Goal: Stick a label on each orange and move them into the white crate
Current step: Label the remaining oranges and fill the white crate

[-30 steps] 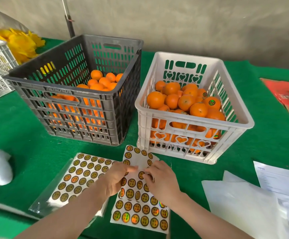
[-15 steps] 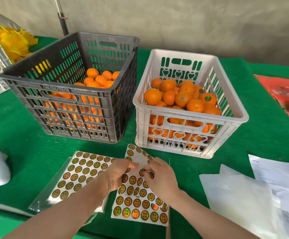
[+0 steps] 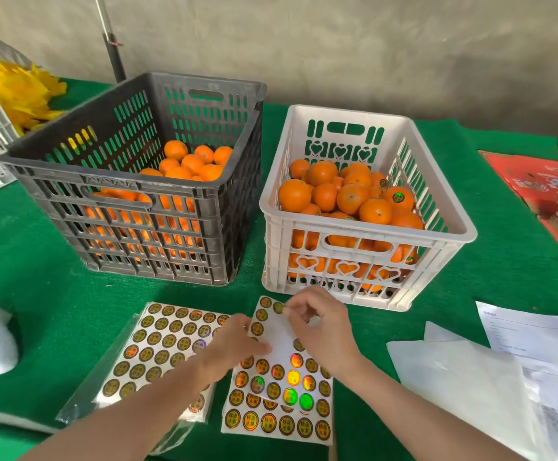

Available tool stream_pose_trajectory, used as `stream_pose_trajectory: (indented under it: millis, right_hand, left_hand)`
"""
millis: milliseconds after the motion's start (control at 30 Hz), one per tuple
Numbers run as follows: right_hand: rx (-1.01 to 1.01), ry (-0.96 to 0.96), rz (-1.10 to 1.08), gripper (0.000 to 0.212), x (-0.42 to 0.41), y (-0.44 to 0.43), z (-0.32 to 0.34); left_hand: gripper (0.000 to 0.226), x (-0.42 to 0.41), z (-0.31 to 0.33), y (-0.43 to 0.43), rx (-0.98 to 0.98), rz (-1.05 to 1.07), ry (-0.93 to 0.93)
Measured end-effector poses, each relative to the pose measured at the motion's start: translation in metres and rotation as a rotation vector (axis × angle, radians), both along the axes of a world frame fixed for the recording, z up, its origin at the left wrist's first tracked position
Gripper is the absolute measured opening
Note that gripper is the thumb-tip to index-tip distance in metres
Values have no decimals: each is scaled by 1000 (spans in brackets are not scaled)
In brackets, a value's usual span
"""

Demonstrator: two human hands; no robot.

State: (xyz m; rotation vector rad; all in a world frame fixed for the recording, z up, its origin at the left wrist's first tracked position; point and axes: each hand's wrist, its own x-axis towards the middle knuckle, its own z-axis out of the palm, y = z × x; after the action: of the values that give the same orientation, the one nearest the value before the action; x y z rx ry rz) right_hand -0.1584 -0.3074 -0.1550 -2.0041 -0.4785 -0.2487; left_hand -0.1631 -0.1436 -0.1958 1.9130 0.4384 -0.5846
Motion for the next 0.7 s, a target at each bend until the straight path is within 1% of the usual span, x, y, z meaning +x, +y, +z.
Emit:
stream_pose_trajectory:
  millis: [33, 67, 100, 133, 167, 233, 300, 333, 433, 533, 600, 700]
  right_hand:
    - [17, -30, 11, 7, 3, 7, 12]
    - [31, -79, 26, 6, 7, 14, 25]
    - [40, -142, 37, 7, 12, 23, 38]
    - [52, -210, 44, 9, 18, 33, 52]
    - [75, -274, 48, 10, 26, 44, 67]
    - [137, -388, 54, 14, 45, 68, 93]
    - [150, -443, 58, 22, 70, 94, 117]
    - [127, -435, 50, 25, 84, 108, 126]
    - [-52, -347, 14, 33, 129, 149, 143]
    - [-303, -321, -30, 41, 167, 182, 143]
    - [-465, -277, -47, 48, 184, 194, 135]
    - [-665, -222, -25, 63, 198, 200, 120]
  left_hand:
    - [53, -2, 2, 2, 198, -78, -87]
    - [64, -6, 5, 6, 369, -124, -215]
    - [65, -10, 13, 11, 460, -146, -372]
    - [58, -12, 23, 19, 462, -144, -538]
    - [46, -13, 35, 29, 407, -143, -685]
    - [25, -12, 63, 54, 324, -158, -903]
    - [21, -4, 94, 82, 314, -130, -1087]
    - [22, 2, 110, 97, 322, -79, -1152]
    - [20, 29, 144, 142, 384, 142, -1215]
    - [18, 66, 168, 182, 388, 241, -1166]
    - [18, 97, 177, 208, 393, 222, -1082]
    - [20, 149, 185, 236, 586, 32, -882]
